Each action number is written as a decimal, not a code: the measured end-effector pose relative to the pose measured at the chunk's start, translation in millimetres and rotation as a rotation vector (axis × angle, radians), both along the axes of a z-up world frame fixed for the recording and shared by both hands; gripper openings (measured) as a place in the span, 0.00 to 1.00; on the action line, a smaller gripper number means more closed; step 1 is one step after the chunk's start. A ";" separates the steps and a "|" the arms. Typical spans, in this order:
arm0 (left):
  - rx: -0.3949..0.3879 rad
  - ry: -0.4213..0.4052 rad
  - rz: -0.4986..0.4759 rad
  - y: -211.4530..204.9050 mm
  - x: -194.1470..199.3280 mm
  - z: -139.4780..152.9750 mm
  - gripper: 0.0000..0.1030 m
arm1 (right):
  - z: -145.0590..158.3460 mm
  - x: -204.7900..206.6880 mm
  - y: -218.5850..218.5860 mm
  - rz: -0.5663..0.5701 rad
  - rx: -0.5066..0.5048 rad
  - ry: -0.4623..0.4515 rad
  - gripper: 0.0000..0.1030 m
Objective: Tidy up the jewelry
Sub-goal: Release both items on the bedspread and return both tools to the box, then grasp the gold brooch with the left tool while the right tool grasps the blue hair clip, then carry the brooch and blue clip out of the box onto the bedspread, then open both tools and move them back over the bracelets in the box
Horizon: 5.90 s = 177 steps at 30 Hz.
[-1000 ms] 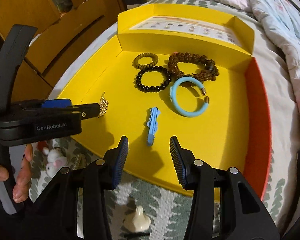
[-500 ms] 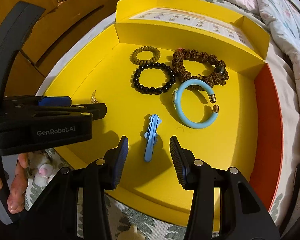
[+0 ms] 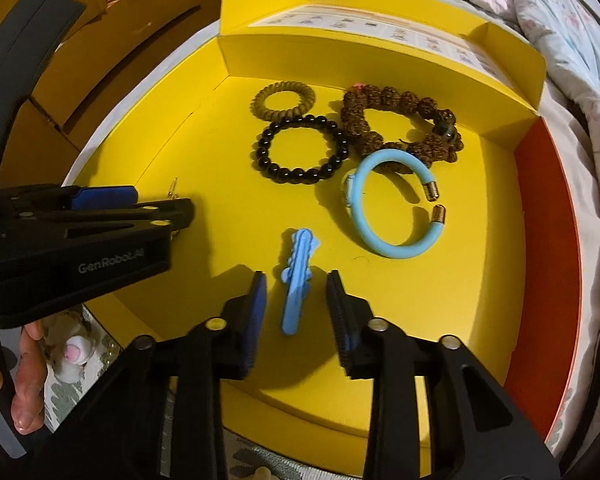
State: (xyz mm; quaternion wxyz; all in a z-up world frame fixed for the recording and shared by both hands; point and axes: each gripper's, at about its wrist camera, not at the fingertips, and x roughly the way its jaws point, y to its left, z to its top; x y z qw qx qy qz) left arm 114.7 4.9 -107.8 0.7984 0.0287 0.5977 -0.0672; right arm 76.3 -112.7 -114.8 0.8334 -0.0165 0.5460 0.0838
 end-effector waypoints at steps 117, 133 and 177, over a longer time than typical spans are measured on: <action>-0.019 -0.080 0.158 119.3 -43.3 35.3 0.36 | 43.5 -78.8 -199.8 -0.420 0.036 -0.040 0.19; -0.099 -0.225 0.029 53.9 -47.3 74.4 0.62 | 75.7 -59.8 -142.0 -0.289 0.150 -0.165 0.19; -0.020 -0.038 -0.006 -33.2 48.8 0.3 0.70 | 14.7 33.5 -49.9 -0.115 0.150 -0.017 0.52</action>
